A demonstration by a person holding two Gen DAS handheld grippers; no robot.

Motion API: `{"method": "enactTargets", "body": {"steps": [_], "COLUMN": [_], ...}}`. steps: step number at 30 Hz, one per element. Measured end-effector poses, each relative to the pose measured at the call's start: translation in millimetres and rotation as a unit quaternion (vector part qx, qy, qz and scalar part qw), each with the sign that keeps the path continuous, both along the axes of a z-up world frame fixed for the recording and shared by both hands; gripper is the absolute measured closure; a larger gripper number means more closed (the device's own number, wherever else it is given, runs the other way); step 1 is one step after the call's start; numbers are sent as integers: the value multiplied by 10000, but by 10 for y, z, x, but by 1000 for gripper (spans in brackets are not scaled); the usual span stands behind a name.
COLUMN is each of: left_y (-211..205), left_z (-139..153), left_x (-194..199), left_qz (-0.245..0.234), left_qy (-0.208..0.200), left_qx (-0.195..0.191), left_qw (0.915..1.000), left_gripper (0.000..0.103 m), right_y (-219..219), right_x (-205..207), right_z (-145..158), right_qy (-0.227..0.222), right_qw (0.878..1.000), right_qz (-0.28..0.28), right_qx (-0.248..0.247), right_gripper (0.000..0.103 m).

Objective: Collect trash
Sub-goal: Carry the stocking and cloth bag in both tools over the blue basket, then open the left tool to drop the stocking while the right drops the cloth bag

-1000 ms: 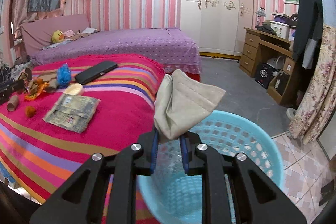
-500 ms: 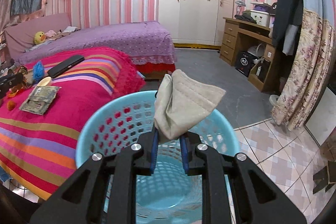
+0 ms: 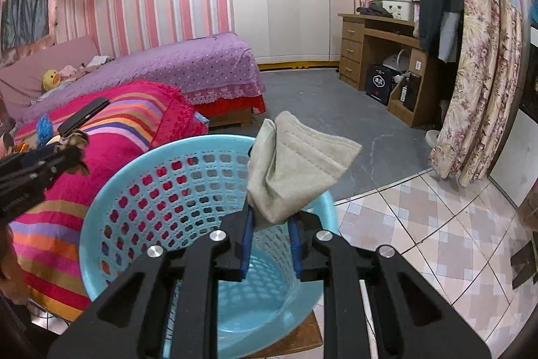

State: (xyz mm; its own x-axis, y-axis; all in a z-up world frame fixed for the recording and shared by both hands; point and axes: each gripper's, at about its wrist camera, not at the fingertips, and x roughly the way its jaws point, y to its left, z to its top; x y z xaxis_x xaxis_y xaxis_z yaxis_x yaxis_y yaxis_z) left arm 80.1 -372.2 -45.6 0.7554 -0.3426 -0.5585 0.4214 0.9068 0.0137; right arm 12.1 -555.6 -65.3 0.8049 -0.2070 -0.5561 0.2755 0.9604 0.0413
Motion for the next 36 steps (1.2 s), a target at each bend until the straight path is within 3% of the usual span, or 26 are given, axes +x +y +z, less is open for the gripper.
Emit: {"method": "enactTargets", "body": {"steps": [8, 11, 12, 16, 28, 29, 31, 33, 36], "left_y": [-504, -549, -522, -305, 345, 370, 401, 458, 577], "left_z": [-65, -83, -89, -63, 54, 59, 59, 86, 144], "left_x": [79, 105, 124, 222, 262, 262, 255, 235, 195], "left_qz": [-346, -318, -280, -58, 568, 580, 575, 597, 620], "left_qy": [101, 115, 114, 174, 43, 54, 58, 51, 40], "left_qx": [204, 297, 317, 239, 135, 145, 155, 157, 125], "left_qw": [9991, 9990, 9990, 9995, 9983, 9982, 9982, 9981, 9980], "left_gripper": [53, 44, 35, 21, 11, 11, 11, 10, 7], "right_y": [-162, -124, -109, -103, -13, -17, -11, 13, 83], "right_x": [-107, -70, -61, -42, 192, 206, 226, 224, 247], "right_z": [-18, -19, -19, -52, -170, -184, -190, -173, -132], "right_qy": [-99, -97, -88, -36, 58, 83, 129, 108, 163], "right_qw": [9998, 9999, 9999, 10000, 9997, 9996, 9996, 9998, 9997], "right_qz": [-177, -112, -91, -41, 170, 135, 37, -30, -202], "right_qx": [75, 53, 48, 56, 191, 215, 236, 184, -14], "right_gripper": [84, 84, 84, 84, 81, 76, 41, 35, 16]}}
